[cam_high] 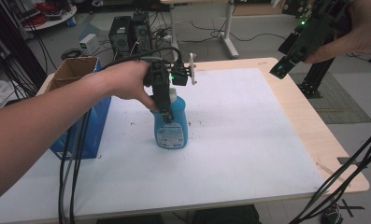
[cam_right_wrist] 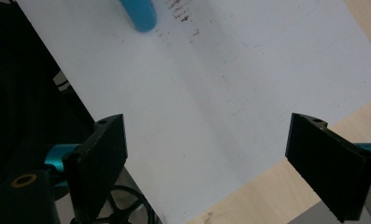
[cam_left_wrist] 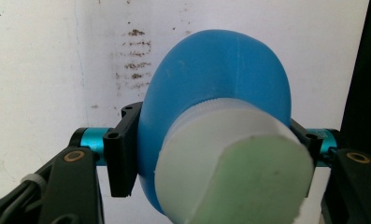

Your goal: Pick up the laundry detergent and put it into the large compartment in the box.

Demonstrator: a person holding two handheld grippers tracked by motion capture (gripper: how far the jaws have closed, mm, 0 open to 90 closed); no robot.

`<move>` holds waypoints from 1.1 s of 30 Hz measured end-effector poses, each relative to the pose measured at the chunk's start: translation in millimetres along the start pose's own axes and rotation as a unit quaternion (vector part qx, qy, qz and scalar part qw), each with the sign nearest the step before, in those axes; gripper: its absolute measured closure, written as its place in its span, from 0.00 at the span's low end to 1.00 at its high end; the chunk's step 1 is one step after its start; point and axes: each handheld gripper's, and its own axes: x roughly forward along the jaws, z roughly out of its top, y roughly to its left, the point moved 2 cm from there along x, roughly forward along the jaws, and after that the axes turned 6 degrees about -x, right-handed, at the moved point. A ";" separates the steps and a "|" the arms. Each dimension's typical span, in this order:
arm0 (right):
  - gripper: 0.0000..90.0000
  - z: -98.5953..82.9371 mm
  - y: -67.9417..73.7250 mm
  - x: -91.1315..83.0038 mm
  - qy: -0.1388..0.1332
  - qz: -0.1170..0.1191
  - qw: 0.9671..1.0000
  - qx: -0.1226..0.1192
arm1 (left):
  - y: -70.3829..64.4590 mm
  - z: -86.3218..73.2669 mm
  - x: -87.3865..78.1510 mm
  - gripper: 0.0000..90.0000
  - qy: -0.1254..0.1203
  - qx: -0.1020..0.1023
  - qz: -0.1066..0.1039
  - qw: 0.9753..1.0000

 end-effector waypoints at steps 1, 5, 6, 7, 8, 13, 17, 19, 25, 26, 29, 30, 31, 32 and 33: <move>0.13 -0.2 0.3 -0.1 0.000 0.000 1.000 0.001 | -0.2 0.2 0.0 0.39 0.001 0.000 0.000 1.000; 0.13 -0.7 0.4 -0.1 0.001 0.000 1.000 0.003 | -0.4 0.4 0.0 0.39 0.003 0.004 0.001 1.000; 0.13 -0.9 0.3 -0.1 0.000 0.000 1.000 0.003 | -0.6 0.4 -0.2 0.39 0.004 0.006 0.002 1.000; 0.13 -1.0 0.2 0.1 0.000 0.000 1.000 0.002 | -0.6 0.5 -0.3 0.39 0.005 0.006 0.002 1.000; 0.13 -1.1 0.3 0.0 0.001 0.000 1.000 0.003 | -0.6 0.5 -0.3 0.40 0.006 0.006 0.002 1.000; 0.13 -1.6 0.1 0.0 0.001 -0.001 1.000 0.005 | -0.3 -0.1 -0.7 0.40 0.006 0.006 0.000 1.000; 0.13 -1.8 -0.5 0.2 0.000 0.000 1.000 0.005 | -1.0 -0.7 -1.2 0.40 0.007 0.003 0.001 1.000; 0.13 -1.9 -0.5 0.2 0.001 0.000 1.000 0.006 | -0.8 -1.0 -1.4 0.40 0.008 0.001 0.000 1.000; 0.13 -0.5 -1.3 1.0 0.001 0.001 1.000 0.006 | -1.4 -3.6 -3.8 0.40 0.008 -0.021 -0.009 1.000; 0.13 -0.2 -1.2 1.0 0.001 0.000 1.000 0.006 | -1.4 -3.6 -3.8 0.40 0.008 -0.021 -0.009 1.000; 0.13 0.8 -1.7 1.0 0.001 0.001 1.000 0.005 | -0.1 -5.6 -16.1 0.40 0.005 -0.046 -0.010 0.999; 0.13 1.2 -1.7 1.0 0.000 0.001 1.000 0.005 | 0.4 -6.6 -20.2 0.40 0.003 -0.050 -0.009 0.999; 0.13 1.5 -1.8 0.8 0.001 0.001 1.000 0.004 | 0.4 -6.6 -20.2 0.41 0.003 -0.050 -0.009 0.999; 0.13 1.8 -2.1 1.0 -0.001 0.001 1.000 0.003 | 1.1 -9.3 -29.0 0.40 -0.005 -0.061 -0.005 0.998; 0.13 2.2 -2.3 0.9 -0.001 0.001 1.000 0.002 | 1.6 -11.0 -33.9 0.41 -0.007 -0.066 -0.005 0.998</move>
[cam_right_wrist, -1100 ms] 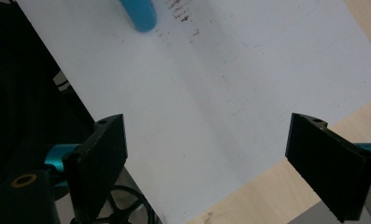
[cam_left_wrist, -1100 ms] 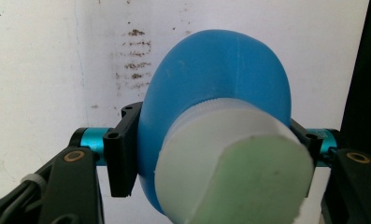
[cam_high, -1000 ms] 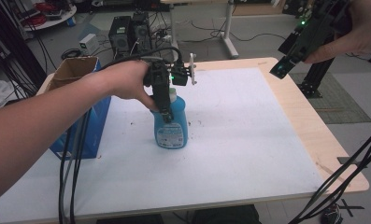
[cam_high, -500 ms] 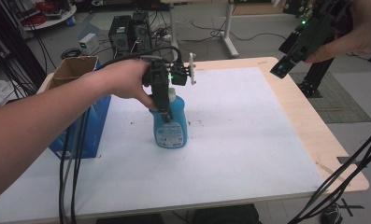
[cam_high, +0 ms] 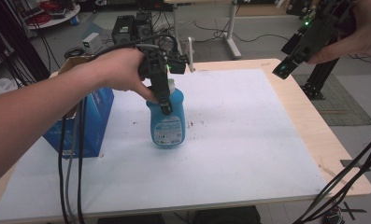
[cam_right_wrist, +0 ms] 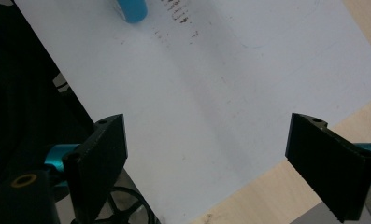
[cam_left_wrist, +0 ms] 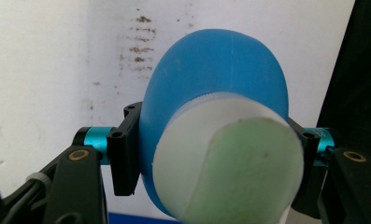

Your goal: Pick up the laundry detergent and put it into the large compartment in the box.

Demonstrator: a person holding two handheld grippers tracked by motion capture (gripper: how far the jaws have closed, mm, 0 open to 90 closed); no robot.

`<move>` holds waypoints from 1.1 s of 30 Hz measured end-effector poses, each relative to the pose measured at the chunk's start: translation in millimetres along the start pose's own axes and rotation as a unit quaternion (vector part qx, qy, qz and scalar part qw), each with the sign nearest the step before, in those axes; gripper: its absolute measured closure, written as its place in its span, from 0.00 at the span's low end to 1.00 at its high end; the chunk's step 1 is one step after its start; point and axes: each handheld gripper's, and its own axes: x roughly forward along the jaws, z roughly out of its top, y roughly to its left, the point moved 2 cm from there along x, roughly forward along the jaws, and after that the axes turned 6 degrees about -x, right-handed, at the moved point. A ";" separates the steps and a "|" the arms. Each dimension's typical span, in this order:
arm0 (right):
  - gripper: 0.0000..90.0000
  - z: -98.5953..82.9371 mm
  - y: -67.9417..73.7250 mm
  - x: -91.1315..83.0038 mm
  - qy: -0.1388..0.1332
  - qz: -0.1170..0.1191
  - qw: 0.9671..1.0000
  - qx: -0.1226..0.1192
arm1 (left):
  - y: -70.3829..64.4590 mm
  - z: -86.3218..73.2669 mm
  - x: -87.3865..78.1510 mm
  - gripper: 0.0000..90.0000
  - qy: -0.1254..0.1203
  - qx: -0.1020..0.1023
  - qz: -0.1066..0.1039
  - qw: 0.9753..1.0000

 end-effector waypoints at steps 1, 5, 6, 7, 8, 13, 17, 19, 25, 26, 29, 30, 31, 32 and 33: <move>0.13 0.3 0.1 -0.1 0.000 0.000 1.000 0.001 | 0.6 -1.7 -4.6 0.41 -0.006 -0.006 0.002 1.000; 0.13 1.0 0.0 -0.4 0.001 0.000 1.000 0.001 | 3.0 -7.5 -21.3 0.41 -0.020 -0.030 0.002 0.999; 0.13 1.1 -0.3 -0.3 0.001 0.000 1.000 0.001 | 3.9 -9.4 -26.8 0.41 -0.024 -0.038 0.003 0.999; 0.13 1.3 -0.6 -0.2 0.001 0.000 1.000 0.000 | 4.6 -11.3 -32.4 0.41 -0.027 -0.047 0.003 0.999; 0.13 1.5 -0.7 -0.1 0.002 0.000 1.000 0.000 | 5.6 -13.4 -38.6 0.41 -0.031 -0.060 0.005 0.998; 0.13 2.6 -1.2 0.1 0.001 0.000 1.000 -0.001 | 12.8 -26.9 -73.8 0.41 -0.048 -0.119 0.016 0.992; 0.13 3.3 -2.2 -0.3 -0.001 0.001 1.000 -0.002 | 19.6 -43.7 -102.1 0.41 -0.061 -0.143 0.031 0.987; 0.13 3.7 -2.9 -0.6 -0.001 0.001 1.000 -0.002 | 22.9 -53.6 -115.0 0.41 -0.065 -0.157 0.039 0.985; 0.13 6.6 -4.5 -0.5 -0.004 0.003 1.000 -0.005 | 33.4 -85.7 -147.4 0.41 -0.085 -0.198 0.051 0.975; 0.13 7.2 -4.3 -0.4 -0.004 0.003 1.000 -0.003 | 35.1 -90.8 -151.8 0.41 -0.085 -0.201 0.052 0.974; 0.13 8.6 -4.9 0.4 -0.001 0.003 1.000 -0.003 | 39.0 -106.1 -162.4 0.41 -0.087 -0.224 0.055 0.969; 0.13 8.9 -5.6 0.7 -0.003 0.003 1.000 -0.006 | 39.7 -111.1 -165.2 0.41 -0.088 -0.233 0.057 0.967; 0.13 9.2 -5.5 0.7 -0.002 0.004 1.000 -0.005 | 40.8 -116.1 -167.9 0.41 -0.090 -0.240 0.058 0.965; 0.13 9.5 -6.0 0.9 -0.002 0.004 1.000 -0.006 | 41.7 -121.2 -170.5 0.41 -0.090 -0.251 0.060 0.962; 0.13 9.9 -6.1 1.0 -0.003 0.004 1.000 -0.005 | 43.2 -126.4 -172.8 0.41 -0.090 -0.260 0.062 0.959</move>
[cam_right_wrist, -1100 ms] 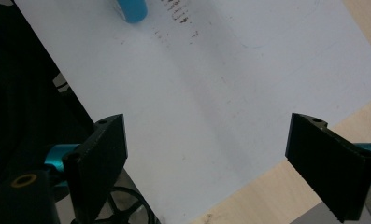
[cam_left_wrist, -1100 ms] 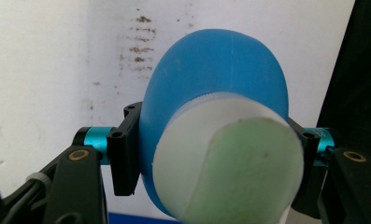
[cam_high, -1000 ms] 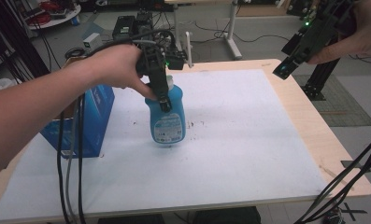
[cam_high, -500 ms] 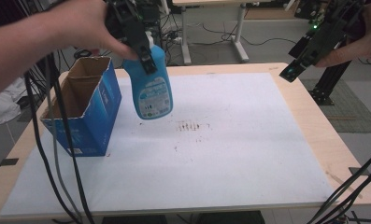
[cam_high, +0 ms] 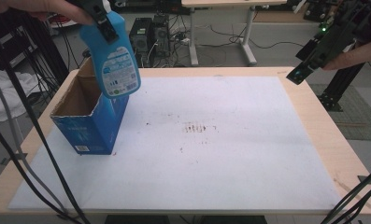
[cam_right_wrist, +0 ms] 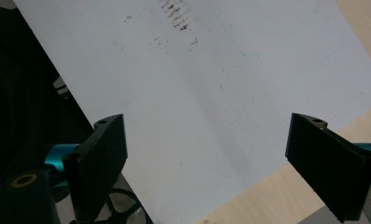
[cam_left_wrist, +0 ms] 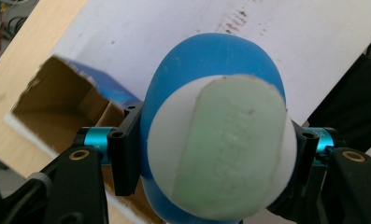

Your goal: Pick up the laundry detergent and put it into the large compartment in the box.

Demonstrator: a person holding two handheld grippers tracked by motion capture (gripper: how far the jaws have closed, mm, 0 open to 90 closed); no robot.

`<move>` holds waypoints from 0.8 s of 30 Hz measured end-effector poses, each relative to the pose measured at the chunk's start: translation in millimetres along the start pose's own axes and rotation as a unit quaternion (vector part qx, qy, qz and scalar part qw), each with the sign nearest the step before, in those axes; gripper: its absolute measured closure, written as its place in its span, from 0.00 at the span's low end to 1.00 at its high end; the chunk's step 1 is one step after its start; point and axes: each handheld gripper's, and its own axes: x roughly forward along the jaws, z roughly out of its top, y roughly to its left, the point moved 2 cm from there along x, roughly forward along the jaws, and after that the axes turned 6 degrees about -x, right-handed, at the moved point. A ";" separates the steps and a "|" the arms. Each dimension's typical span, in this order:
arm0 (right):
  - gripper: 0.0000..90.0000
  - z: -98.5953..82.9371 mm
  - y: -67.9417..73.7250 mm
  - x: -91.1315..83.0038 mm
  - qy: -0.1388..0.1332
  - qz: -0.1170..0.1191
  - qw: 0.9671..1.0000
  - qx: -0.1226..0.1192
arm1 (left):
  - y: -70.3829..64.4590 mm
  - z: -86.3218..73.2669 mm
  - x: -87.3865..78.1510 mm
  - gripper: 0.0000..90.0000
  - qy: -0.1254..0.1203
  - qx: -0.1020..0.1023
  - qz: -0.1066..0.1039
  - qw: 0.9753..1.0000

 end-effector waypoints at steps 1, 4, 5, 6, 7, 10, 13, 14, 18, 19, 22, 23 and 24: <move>0.13 0.3 -0.2 0.0 0.000 0.000 1.000 0.000 | 3.7 -3.2 -2.6 0.41 0.000 -0.009 0.002 1.000; 0.13 1.6 -1.1 0.2 0.000 0.000 1.000 -0.001 | 15.3 -12.2 -8.5 0.41 -0.001 -0.032 0.011 0.999; 0.13 2.2 -1.1 0.1 0.001 0.001 1.000 -0.001 | 18.6 -14.8 -9.4 0.41 -0.004 -0.042 0.014 0.999; 0.13 2.7 -1.4 0.3 0.000 0.001 1.000 -0.003 | 21.5 -17.6 -10.2 0.41 -0.006 -0.053 0.017 0.998; 0.13 3.2 -1.1 0.3 0.000 0.002 1.000 0.000 | 24.8 -20.2 -10.9 0.41 -0.005 -0.061 0.020 0.998; 0.13 3.6 -2.2 0.7 -0.002 0.002 1.000 -0.002 | 34.6 -27.6 -11.9 0.41 -0.002 -0.081 0.029 0.996; 0.13 3.2 -3.9 0.4 -0.003 0.003 1.000 0.000 | 42.9 -34.8 -11.2 0.41 -0.003 -0.101 0.038 0.994; 0.13 3.0 -4.6 0.6 -0.004 0.003 1.000 0.001 | 45.5 -37.2 -10.6 0.41 -0.002 -0.106 0.042 0.993; 0.13 1.8 -8.1 0.6 -0.008 0.004 1.000 0.002 | 52.4 -45.9 -7.9 0.41 0.003 -0.123 0.054 0.991; 0.13 1.6 -9.0 0.6 -0.007 0.005 1.000 0.003 | 53.7 -47.7 -7.1 0.41 0.001 -0.127 0.055 0.990; 0.13 1.8 -11.6 1.6 -0.010 0.007 1.000 0.004 | 55.7 -52.3 -4.7 0.41 0.002 -0.137 0.056 0.989; 0.13 2.0 -12.1 2.1 -0.009 0.007 1.000 0.005 | 55.6 -53.5 -3.3 0.41 0.003 -0.139 0.056 0.989; 0.13 2.2 -12.5 2.5 -0.009 0.007 1.000 0.005 | 55.7 -54.5 -2.1 0.41 0.004 -0.140 0.056 0.989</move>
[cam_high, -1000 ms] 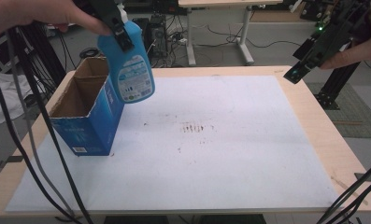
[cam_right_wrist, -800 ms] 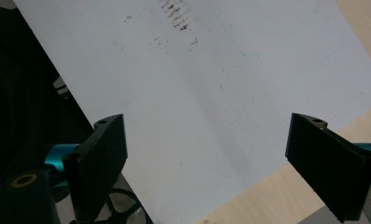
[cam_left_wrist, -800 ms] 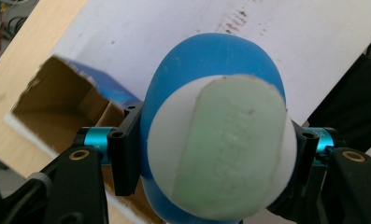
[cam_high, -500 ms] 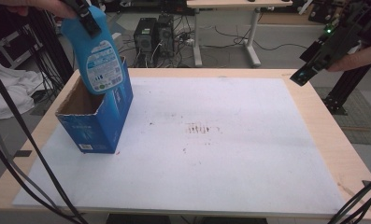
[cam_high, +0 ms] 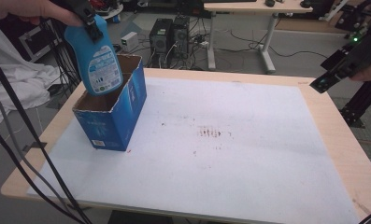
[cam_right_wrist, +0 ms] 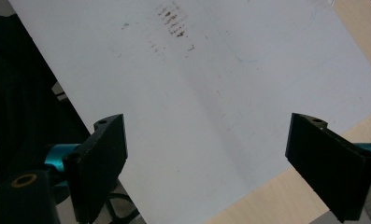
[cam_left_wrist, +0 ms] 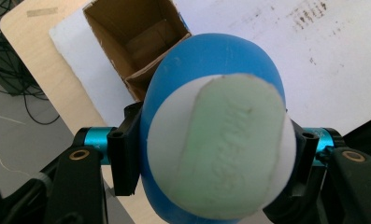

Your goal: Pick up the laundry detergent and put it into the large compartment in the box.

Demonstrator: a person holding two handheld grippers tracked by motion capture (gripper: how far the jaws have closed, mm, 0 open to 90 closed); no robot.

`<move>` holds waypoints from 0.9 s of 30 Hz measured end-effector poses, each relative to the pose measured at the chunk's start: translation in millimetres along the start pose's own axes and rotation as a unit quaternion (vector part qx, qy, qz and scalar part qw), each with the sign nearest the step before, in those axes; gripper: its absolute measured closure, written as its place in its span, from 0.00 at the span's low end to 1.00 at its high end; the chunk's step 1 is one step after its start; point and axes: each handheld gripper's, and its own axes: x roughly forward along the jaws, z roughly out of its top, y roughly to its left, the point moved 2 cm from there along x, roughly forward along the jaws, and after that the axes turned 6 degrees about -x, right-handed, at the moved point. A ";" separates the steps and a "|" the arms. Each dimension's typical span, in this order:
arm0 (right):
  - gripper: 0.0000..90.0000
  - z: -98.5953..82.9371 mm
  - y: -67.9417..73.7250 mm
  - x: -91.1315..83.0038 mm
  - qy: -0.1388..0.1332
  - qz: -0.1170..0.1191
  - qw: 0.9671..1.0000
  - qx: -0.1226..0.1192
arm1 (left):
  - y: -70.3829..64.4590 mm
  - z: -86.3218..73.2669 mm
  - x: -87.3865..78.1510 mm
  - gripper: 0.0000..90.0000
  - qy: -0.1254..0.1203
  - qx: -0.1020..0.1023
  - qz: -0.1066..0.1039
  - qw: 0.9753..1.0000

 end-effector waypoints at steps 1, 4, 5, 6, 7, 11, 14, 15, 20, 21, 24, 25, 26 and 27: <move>0.13 0.1 -0.6 0.4 0.000 0.001 1.000 -0.002 | 0.3 -0.8 1.2 0.41 0.000 -0.001 0.001 1.000; 0.13 0.8 -1.6 1.3 -0.001 0.002 1.000 -0.003 | 0.4 -2.8 5.2 0.41 0.003 -0.005 0.002 1.000; 0.13 1.1 -1.9 1.4 -0.001 0.002 1.000 -0.003 | 0.5 -3.4 6.5 0.41 0.002 -0.006 0.002 1.000; 0.13 1.5 -2.3 1.4 -0.002 0.002 1.000 -0.002 | 0.9 -4.0 7.6 0.41 0.002 -0.007 0.001 1.000; 0.13 1.7 -2.7 1.4 -0.004 0.002 1.000 -0.003 | 1.2 -4.6 8.9 0.41 0.002 -0.009 0.001 1.000; 0.13 2.5 -4.2 1.9 -0.002 0.004 1.000 -0.002 | 3.7 -7.2 13.9 0.41 0.004 -0.013 0.004 1.000; 0.13 3.5 -4.7 3.1 -0.004 0.004 1.000 -0.003 | 5.6 -9.0 17.4 0.41 0.005 -0.017 0.007 1.000; 0.13 3.7 -4.9 3.2 -0.004 0.004 1.000 -0.004 | 5.6 -9.0 17.4 0.41 0.005 -0.017 0.007 1.000; 0.13 4.7 -5.3 3.9 -0.005 0.005 1.000 -0.004 | 7.2 -10.4 25.4 0.41 0.011 -0.023 0.003 1.000; 0.13 4.8 -5.3 4.0 -0.005 0.005 1.000 -0.005 | 7.2 -10.3 26.8 0.41 0.014 -0.022 0.004 1.000; 0.13 4.7 -5.0 3.9 -0.004 0.005 1.000 -0.005 | 6.4 -9.9 32.2 0.41 0.016 -0.021 0.006 1.000; 0.13 4.5 -5.0 3.9 -0.004 0.006 1.000 -0.006 | 6.7 -9.8 33.9 0.41 0.018 -0.020 0.006 1.000; 0.13 4.3 -4.9 3.8 -0.004 0.005 1.000 -0.006 | 6.5 -9.8 36.2 0.41 0.016 -0.024 0.006 1.000; 0.13 4.1 -4.8 3.6 -0.005 0.005 1.000 -0.005 | 6.9 -9.7 38.1 0.41 0.017 -0.023 0.005 1.000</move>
